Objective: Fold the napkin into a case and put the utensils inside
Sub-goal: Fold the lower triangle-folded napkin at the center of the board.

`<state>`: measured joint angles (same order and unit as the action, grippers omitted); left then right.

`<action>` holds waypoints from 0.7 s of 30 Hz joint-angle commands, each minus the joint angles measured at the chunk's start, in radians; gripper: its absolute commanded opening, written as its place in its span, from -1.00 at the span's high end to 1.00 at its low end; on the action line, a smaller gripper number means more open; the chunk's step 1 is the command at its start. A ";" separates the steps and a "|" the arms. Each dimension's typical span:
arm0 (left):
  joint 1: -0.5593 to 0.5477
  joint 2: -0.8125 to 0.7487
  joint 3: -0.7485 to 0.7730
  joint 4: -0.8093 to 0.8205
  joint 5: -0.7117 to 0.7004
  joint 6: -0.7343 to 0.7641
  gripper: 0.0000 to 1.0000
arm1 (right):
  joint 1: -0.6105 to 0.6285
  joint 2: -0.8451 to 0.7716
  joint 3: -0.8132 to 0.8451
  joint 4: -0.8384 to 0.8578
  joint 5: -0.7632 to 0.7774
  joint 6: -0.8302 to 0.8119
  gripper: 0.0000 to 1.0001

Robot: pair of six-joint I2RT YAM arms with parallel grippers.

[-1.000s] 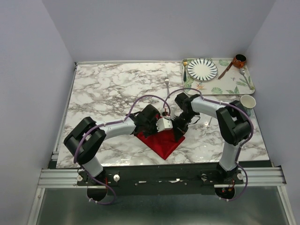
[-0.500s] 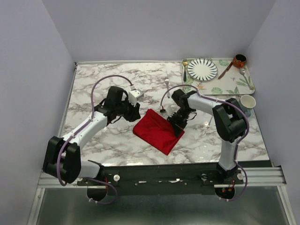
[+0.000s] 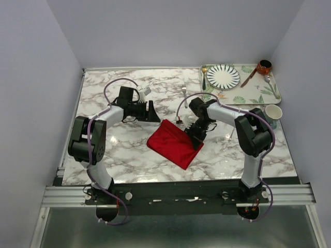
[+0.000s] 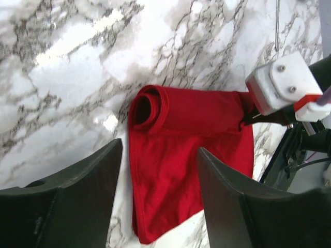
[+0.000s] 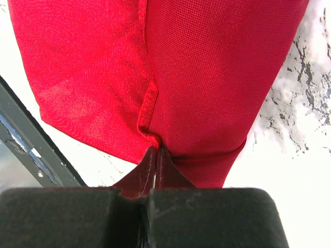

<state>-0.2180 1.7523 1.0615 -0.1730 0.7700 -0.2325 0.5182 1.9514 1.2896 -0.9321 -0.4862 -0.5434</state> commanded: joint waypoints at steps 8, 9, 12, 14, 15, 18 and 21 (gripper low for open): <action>-0.011 0.164 0.083 0.127 0.153 -0.099 -0.27 | 0.003 0.015 -0.016 0.038 0.090 -0.052 0.99; -0.014 0.168 0.083 0.133 0.155 -0.103 -0.29 | 0.002 0.015 -0.015 0.038 0.090 -0.053 0.99; -0.021 0.193 0.087 0.148 0.163 -0.117 -0.32 | 0.003 0.020 -0.010 0.035 0.089 -0.052 0.99; -0.027 0.203 0.091 0.150 0.167 -0.120 -0.32 | 0.002 0.023 -0.007 0.032 0.087 -0.052 0.99; -0.033 0.210 0.092 0.155 0.170 -0.123 -0.32 | 0.002 0.023 -0.006 0.032 0.087 -0.053 0.99; -0.043 0.225 0.091 0.153 0.178 -0.131 -0.28 | 0.002 0.023 -0.001 0.027 0.090 -0.058 0.99; -0.052 0.231 0.081 0.152 0.176 -0.133 -0.15 | 0.002 0.017 0.002 0.021 0.090 -0.059 0.99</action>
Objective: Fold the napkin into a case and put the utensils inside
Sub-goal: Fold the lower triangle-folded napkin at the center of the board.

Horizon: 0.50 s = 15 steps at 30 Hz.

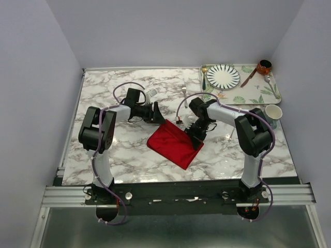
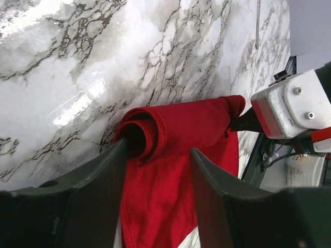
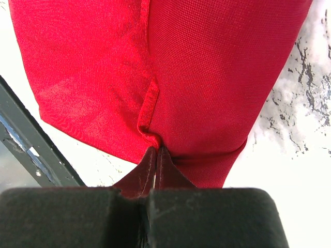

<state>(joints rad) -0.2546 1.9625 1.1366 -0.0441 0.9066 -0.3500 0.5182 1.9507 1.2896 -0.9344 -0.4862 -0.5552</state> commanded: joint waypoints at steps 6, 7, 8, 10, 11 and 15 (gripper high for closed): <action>-0.015 -0.002 0.000 0.021 0.032 -0.030 0.31 | 0.002 -0.009 0.010 -0.003 0.078 -0.051 0.99; -0.015 -0.005 0.002 0.013 0.032 -0.033 0.38 | 0.003 -0.012 0.017 -0.012 0.078 -0.052 0.99; -0.015 -0.010 0.005 0.004 0.031 -0.033 0.44 | 0.002 -0.015 0.020 -0.015 0.077 -0.052 0.99; -0.015 -0.013 0.018 -0.035 0.028 -0.035 0.59 | 0.002 -0.025 0.031 -0.026 0.075 -0.054 0.99; -0.015 -0.017 0.022 -0.051 0.025 -0.032 0.63 | 0.002 -0.032 0.036 -0.032 0.072 -0.054 0.99; -0.014 -0.025 0.038 -0.129 0.003 -0.027 0.86 | 0.003 -0.058 0.033 -0.052 0.067 -0.063 0.99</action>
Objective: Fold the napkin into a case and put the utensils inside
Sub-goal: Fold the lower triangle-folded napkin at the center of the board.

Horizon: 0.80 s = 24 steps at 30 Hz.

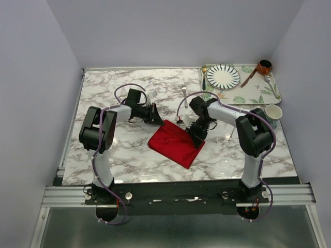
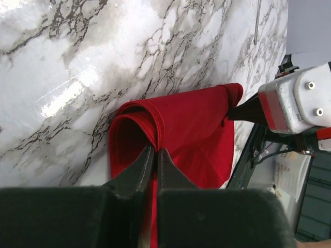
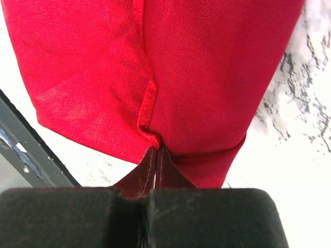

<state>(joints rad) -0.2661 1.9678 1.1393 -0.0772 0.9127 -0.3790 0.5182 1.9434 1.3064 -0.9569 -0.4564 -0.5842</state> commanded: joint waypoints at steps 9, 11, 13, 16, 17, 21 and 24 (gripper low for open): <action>-0.001 -0.070 0.040 -0.222 -0.034 -0.029 1.00 | 0.002 -0.121 -0.002 -0.085 -0.004 -0.043 0.99; -0.001 -0.073 0.048 -0.265 -0.044 -0.028 1.00 | 0.003 -0.130 -0.013 -0.089 -0.010 -0.046 0.99; -0.001 -0.075 0.050 -0.285 -0.055 -0.026 1.00 | 0.002 -0.133 -0.028 -0.088 -0.014 -0.051 0.99; -0.001 -0.070 0.056 -0.311 -0.075 -0.012 1.00 | 0.002 -0.129 -0.048 -0.074 -0.019 -0.045 0.99; -0.001 -0.066 0.056 -0.312 -0.083 -0.011 1.00 | 0.002 -0.126 -0.064 -0.068 -0.019 -0.042 0.99; -0.001 -0.041 0.059 -0.308 -0.100 -0.005 1.00 | 0.002 -0.098 -0.082 -0.017 -0.018 -0.014 0.99; -0.001 -0.009 0.082 -0.315 -0.120 0.017 1.00 | 0.003 -0.058 -0.075 0.012 -0.015 0.010 0.99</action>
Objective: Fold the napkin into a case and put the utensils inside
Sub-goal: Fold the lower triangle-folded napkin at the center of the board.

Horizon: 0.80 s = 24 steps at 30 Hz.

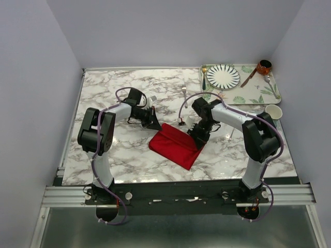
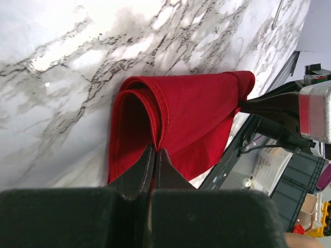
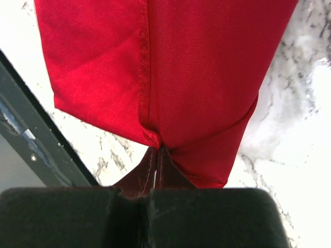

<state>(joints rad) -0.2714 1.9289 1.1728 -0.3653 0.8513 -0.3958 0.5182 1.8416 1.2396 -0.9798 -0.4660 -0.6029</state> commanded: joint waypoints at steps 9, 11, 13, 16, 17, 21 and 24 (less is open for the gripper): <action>0.006 0.087 0.077 -0.092 -0.178 0.107 1.00 | 0.003 0.133 -0.002 0.107 0.128 0.040 0.99; 0.009 0.081 0.070 -0.095 -0.196 0.120 1.00 | 0.002 0.154 0.026 0.112 0.145 0.032 0.99; 0.018 0.073 0.054 -0.089 -0.210 0.118 1.00 | 0.003 0.169 0.044 0.113 0.162 0.020 0.99; 0.035 0.039 0.021 -0.057 -0.215 0.106 0.82 | 0.002 0.179 0.075 0.113 0.184 -0.004 0.99; 0.040 0.007 0.010 -0.046 -0.210 0.106 0.71 | 0.002 0.182 0.081 0.113 0.187 -0.015 0.99; 0.093 -0.129 -0.115 0.075 -0.138 0.077 0.26 | 0.003 0.185 0.112 0.115 0.207 -0.078 0.99; 0.141 -0.260 -0.194 0.244 -0.081 0.022 0.11 | 0.005 0.192 0.129 0.116 0.225 -0.133 0.99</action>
<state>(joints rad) -0.1932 1.8496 1.0714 -0.3313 0.7277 -0.3218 0.5190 1.9717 1.3514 -0.9516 -0.3901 -0.6052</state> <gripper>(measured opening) 0.386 0.015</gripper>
